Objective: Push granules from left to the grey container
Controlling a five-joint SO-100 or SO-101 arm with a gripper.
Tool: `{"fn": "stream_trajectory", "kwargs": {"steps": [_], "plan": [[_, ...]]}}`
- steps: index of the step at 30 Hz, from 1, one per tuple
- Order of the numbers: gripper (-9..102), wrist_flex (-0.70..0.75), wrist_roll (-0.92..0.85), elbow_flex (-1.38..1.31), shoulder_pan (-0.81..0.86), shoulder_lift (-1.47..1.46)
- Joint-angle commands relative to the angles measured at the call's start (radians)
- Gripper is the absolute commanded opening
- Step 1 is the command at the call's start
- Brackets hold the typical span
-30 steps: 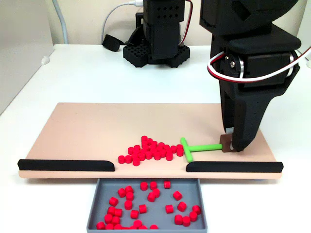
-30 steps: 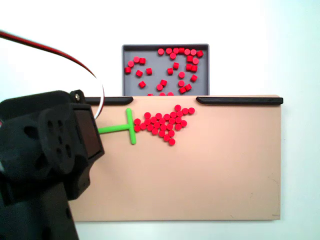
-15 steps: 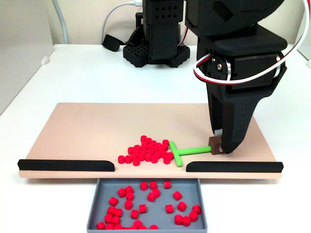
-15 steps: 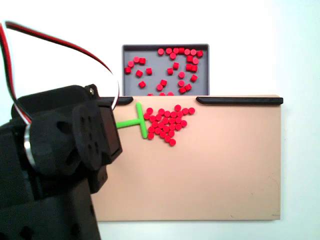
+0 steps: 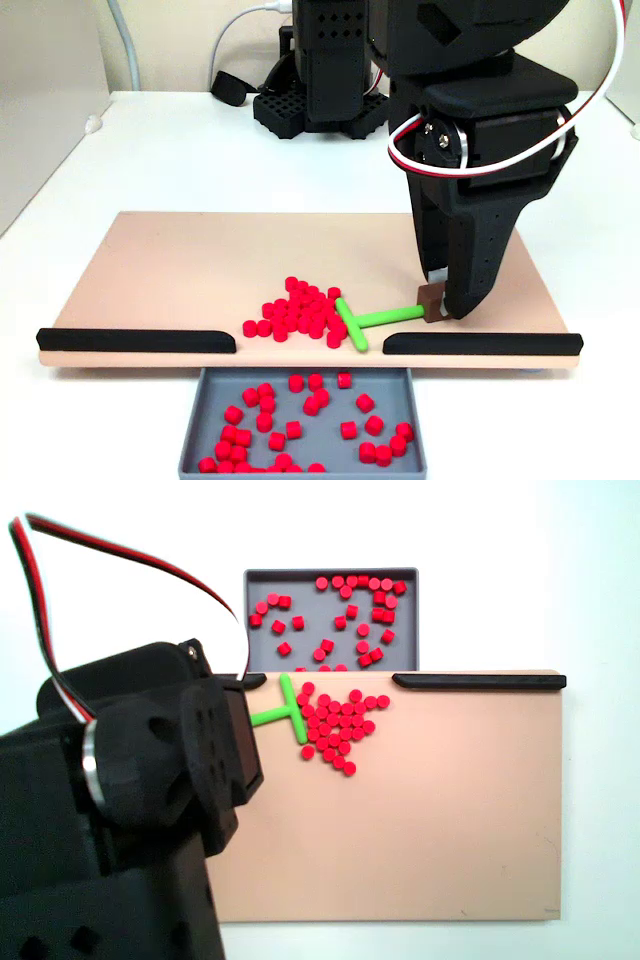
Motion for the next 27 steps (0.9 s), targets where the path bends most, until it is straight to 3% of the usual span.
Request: {"fn": "stream_trajectory", "kwargs": {"steps": [1,27], "plan": [[0,-0.005,-0.02,-0.023,0.015,0.0],[0,-0.005,-0.255,-0.023,0.061,-0.041]]}}
